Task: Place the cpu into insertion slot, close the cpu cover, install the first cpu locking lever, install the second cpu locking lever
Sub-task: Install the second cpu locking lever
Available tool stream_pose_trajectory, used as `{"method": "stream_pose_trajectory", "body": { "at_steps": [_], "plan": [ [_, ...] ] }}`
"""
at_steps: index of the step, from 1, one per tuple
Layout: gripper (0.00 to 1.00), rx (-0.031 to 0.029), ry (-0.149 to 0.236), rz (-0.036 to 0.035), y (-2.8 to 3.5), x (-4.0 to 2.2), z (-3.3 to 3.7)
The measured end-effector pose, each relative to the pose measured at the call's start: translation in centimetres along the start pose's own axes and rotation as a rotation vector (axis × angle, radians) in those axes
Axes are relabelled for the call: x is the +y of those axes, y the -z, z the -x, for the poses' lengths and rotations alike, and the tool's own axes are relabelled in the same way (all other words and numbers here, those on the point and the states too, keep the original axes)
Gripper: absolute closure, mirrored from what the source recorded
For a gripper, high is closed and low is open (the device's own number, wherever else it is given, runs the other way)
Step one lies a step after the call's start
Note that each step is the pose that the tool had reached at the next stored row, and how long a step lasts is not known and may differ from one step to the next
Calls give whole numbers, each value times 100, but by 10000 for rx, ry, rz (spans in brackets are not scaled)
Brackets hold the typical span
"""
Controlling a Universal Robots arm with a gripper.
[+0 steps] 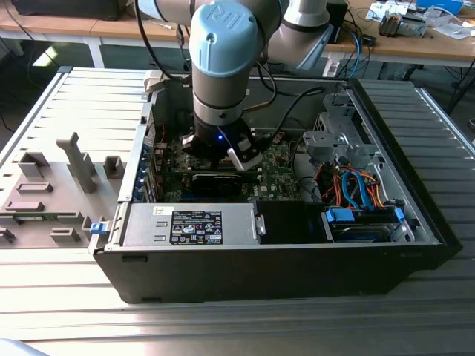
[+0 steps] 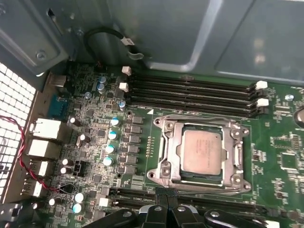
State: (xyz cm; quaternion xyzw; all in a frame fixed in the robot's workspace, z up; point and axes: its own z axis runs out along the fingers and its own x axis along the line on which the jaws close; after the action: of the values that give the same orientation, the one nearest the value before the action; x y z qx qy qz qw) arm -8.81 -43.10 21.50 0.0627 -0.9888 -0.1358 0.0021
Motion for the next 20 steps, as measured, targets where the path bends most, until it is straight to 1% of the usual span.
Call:
{"method": "stream_pose_trajectory", "body": {
  "at_steps": [2,3,11,14,17,20],
  "plan": [
    [89,0,4,10,-27,-2,-15],
    [89,0,6,16,-51,0,-27],
    [89,4,22,24,-146,28,-105],
    [89,10,38,25,-180,56,-119],
    [89,23,91,28,-234,127,-114],
    [89,37,123,22,-255,156,-115]
  ]
}}
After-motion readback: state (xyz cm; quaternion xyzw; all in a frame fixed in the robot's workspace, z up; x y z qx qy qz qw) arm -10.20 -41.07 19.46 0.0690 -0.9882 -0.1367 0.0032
